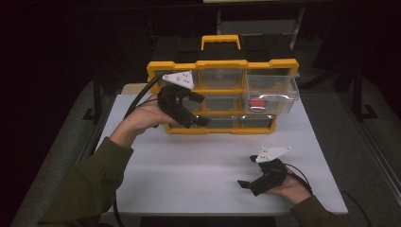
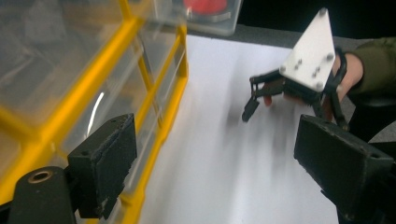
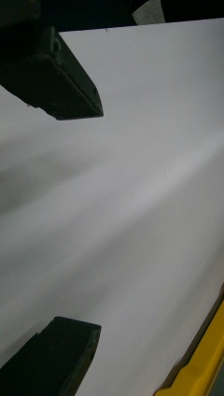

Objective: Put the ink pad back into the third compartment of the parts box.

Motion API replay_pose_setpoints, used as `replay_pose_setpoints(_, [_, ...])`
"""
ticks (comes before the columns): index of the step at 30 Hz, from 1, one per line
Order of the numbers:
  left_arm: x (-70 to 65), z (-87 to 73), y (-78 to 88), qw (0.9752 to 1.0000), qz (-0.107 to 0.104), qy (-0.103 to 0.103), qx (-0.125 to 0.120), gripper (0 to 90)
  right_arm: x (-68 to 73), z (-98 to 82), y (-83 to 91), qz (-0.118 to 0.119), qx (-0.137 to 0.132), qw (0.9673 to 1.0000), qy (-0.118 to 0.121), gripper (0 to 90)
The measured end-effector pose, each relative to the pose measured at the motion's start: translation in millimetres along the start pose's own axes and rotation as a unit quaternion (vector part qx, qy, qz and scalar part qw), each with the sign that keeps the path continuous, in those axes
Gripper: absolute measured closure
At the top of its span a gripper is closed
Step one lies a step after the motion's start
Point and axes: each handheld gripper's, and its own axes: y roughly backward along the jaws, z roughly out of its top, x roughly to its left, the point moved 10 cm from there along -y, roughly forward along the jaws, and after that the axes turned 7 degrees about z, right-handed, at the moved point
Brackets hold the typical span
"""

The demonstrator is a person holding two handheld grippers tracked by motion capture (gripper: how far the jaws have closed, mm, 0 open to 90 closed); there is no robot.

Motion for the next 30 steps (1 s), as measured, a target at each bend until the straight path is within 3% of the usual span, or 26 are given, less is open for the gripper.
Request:
replay_pose_setpoints(11, [-0.1,-51.8,4.0,0.9989,0.028,0.037,-0.006,7.1,-0.1,0.2,-0.3,-0.001,0.000,1.0000,0.001,0.0])
replay_pose_setpoints(13, [-0.7,-69.5,3.0,0.9982,0.035,0.049,-0.004,5.2,-0.3,0.1,-0.3,-0.001,-0.001,1.0000,0.001,0.0])
replay_pose_setpoints(30, [-6.9,-136.2,-0.7,0.9958,0.064,0.065,0.003,0.1,-1.1,0.2,-0.4,-0.002,-0.002,1.0000,0.002,0.0])
